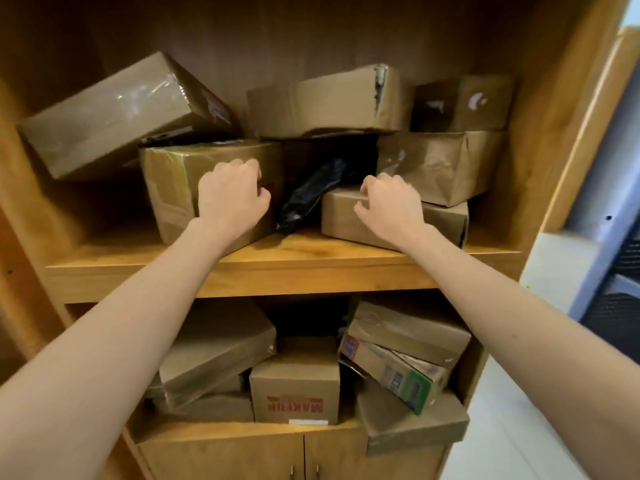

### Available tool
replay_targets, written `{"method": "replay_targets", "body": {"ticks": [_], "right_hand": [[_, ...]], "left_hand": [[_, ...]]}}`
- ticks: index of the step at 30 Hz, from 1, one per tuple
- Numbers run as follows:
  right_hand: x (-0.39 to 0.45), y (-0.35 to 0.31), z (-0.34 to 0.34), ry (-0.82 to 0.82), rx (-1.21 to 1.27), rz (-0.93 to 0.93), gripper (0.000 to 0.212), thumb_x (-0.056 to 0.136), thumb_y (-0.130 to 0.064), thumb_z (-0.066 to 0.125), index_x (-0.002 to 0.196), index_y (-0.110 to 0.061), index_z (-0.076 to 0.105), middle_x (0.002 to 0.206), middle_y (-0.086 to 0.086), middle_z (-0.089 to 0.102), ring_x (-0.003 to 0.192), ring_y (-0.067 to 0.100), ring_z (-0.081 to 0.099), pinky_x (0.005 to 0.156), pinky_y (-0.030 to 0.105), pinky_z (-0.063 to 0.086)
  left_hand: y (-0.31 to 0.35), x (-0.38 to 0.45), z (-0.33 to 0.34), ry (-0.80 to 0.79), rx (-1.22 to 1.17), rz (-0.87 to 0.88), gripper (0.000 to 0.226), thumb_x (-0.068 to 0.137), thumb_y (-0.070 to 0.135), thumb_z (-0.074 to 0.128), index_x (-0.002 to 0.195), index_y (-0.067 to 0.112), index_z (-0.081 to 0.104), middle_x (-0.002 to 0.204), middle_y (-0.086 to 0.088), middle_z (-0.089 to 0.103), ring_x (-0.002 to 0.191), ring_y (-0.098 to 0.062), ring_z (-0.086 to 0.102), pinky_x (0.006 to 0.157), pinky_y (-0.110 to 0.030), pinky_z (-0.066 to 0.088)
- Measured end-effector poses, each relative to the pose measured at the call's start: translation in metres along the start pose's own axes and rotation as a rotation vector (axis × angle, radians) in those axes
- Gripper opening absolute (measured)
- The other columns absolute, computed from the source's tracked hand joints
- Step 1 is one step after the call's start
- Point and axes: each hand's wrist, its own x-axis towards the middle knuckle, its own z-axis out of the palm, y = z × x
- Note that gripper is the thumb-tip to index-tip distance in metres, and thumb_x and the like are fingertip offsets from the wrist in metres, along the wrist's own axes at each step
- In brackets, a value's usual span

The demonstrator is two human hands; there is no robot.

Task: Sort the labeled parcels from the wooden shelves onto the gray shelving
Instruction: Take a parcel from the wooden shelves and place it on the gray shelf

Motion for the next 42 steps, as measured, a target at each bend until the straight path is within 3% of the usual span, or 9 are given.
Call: {"method": "replay_targets", "body": {"ticks": [9,15,18,20,24,30,42], "right_hand": [[0.018,0.027,-0.009,0.160,-0.020,0.037,0.029,0.094,-0.027,0.051,0.116,-0.009,0.055,0.112,0.011,0.061,0.103,0.027,0.056,0.079,0.034,0.043],[0.055,0.035,-0.034,0.420,-0.004,-0.007,0.077,0.082,-0.034,0.070,0.144,-0.012,0.031,0.133,0.017,0.043,0.116,0.030,0.046,0.092,0.035,0.044],[0.077,0.036,-0.044,0.391,-0.069,-0.057,0.106,0.072,-0.037,0.078,0.153,-0.018,0.012,0.147,0.021,0.028,0.130,0.037,0.034,0.103,0.042,0.037],[0.089,0.036,-0.047,0.350,-0.116,-0.111,0.115,0.068,-0.037,0.082,0.154,-0.020,0.007,0.153,0.021,0.021,0.138,0.039,0.024,0.109,0.045,0.030],[0.108,0.036,-0.045,0.314,-0.141,-0.259,0.109,0.068,-0.030,0.083,0.153,-0.018,0.015,0.155,0.017,0.020,0.142,0.036,0.017,0.115,0.046,0.019],[0.121,0.045,-0.035,0.367,-0.061,-0.336,0.089,0.068,-0.024,0.080,0.143,-0.012,0.034,0.141,0.015,0.039,0.131,0.033,0.033,0.105,0.045,0.035],[0.099,0.047,-0.049,0.516,-0.138,-0.363,0.079,0.070,-0.024,0.077,0.137,-0.008,0.040,0.134,0.019,0.044,0.124,0.037,0.039,0.104,0.048,0.037]], "left_hand": [[0.022,0.042,0.019,0.040,-0.064,0.053,0.032,0.093,0.028,0.054,0.116,0.007,0.058,0.105,-0.014,0.064,0.095,-0.031,0.060,0.074,-0.040,0.051],[0.025,0.082,0.017,0.002,-0.029,0.103,0.081,0.082,0.034,0.069,0.147,0.012,0.027,0.141,-0.022,0.038,0.125,-0.040,0.038,0.101,-0.049,0.035],[0.030,0.098,0.017,-0.009,-0.067,0.128,0.100,0.077,0.037,0.075,0.152,0.018,0.013,0.152,-0.022,0.021,0.136,-0.041,0.024,0.108,-0.052,0.027],[0.034,0.107,0.019,-0.014,-0.107,0.135,0.108,0.074,0.036,0.078,0.153,0.022,0.007,0.155,-0.022,0.015,0.140,-0.041,0.017,0.110,-0.053,0.023],[0.038,0.125,0.026,0.000,-0.129,0.157,0.117,0.068,0.034,0.083,0.153,0.022,0.005,0.154,-0.021,0.018,0.140,-0.040,0.018,0.110,-0.053,0.023],[0.045,0.144,0.039,0.070,-0.095,0.183,0.102,0.064,0.026,0.084,0.146,0.012,0.025,0.136,-0.020,0.040,0.125,-0.039,0.037,0.104,-0.050,0.030],[0.053,0.135,0.020,0.254,-0.055,0.235,0.090,0.063,0.025,0.083,0.139,0.015,0.035,0.132,-0.018,0.043,0.120,-0.038,0.040,0.102,-0.049,0.029]]}}
